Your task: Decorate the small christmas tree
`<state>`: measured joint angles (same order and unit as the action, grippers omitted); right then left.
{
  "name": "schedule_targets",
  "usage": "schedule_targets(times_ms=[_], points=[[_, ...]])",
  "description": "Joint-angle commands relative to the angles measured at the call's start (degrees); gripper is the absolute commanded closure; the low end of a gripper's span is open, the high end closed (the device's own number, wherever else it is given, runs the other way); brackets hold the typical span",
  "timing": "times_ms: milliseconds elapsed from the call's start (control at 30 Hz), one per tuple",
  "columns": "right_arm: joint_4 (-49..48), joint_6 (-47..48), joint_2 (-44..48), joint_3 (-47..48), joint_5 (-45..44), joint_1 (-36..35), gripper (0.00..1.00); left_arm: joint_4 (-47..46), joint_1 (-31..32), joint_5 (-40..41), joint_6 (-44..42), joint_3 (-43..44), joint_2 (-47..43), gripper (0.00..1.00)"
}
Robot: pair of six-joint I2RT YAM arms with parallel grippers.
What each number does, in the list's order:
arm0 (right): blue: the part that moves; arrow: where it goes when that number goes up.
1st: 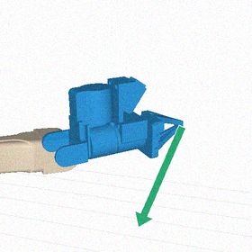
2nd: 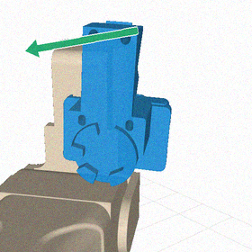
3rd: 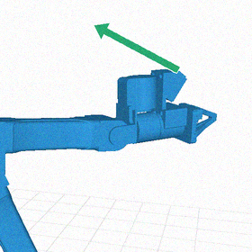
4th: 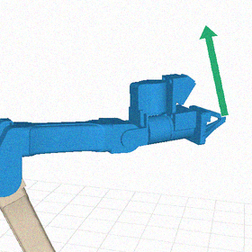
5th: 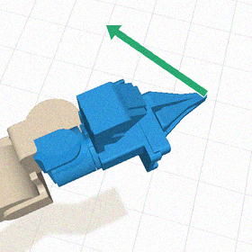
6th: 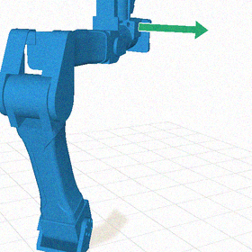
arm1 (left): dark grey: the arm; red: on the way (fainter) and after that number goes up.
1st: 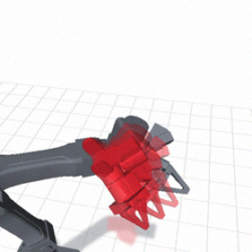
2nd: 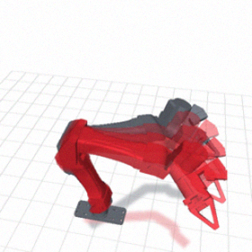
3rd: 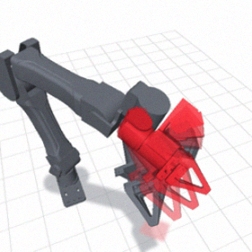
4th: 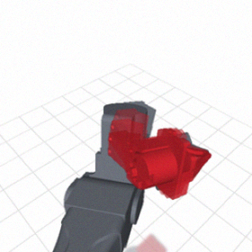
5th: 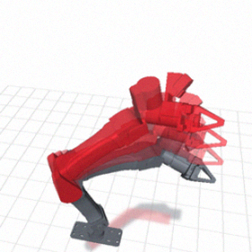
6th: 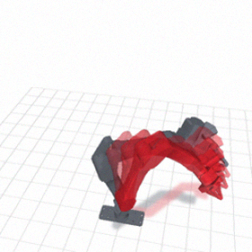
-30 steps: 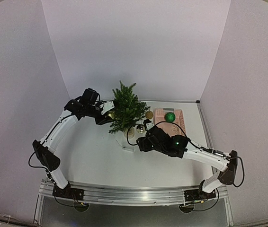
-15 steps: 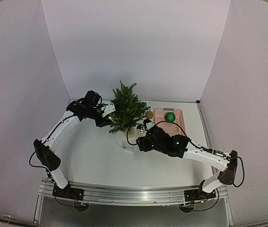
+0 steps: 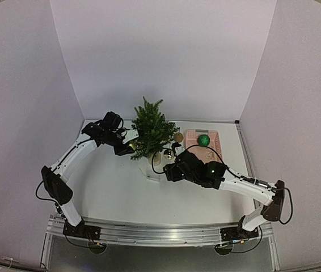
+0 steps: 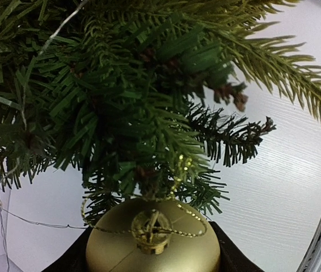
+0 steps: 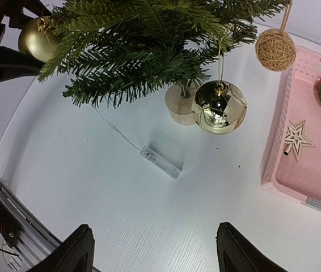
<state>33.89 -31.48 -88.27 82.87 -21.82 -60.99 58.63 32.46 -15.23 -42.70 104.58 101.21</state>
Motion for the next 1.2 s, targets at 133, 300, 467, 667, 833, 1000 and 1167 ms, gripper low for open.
schedule_targets(times_ms=[133, 300, 467, 667, 833, 1000, 1167], points=[[-0.32, -0.23, 0.11, 1.85, 0.34, 0.20, 0.28, 1.39, 0.33, 0.73, -0.39, -2.80, -2.03, 1.00], [-0.32, -0.13, -0.05, 2.04, 0.53, 0.24, 0.28, 1.11, 0.33, 0.60, 0.22, -3.13, -2.16, 1.00], [-0.31, -0.16, -0.01, 2.06, 0.47, 0.23, 0.28, 0.99, 0.33, 0.48, 0.28, -2.87, -1.62, 1.00], [-0.31, -0.22, 0.23, 1.96, 0.29, 0.26, 0.28, 1.10, 0.54, 0.17, 0.49, -2.08, -1.43, 1.00], [-0.32, -0.11, 0.06, 2.25, 0.24, 0.22, 0.28, 1.64, 1.65, -0.64, 1.21, -1.52, -1.59, 1.00], [-0.31, -0.12, -0.06, 2.32, 0.37, 0.25, 0.28, 2.53, 2.62, -3.83, 4.10, 0.42, -1.94, 1.00], [-0.31, -0.16, 0.00, 2.40, 0.28, 0.22, 0.28, 2.31, 2.88, -3.44, 4.29, -0.14, -1.61, 1.00]])
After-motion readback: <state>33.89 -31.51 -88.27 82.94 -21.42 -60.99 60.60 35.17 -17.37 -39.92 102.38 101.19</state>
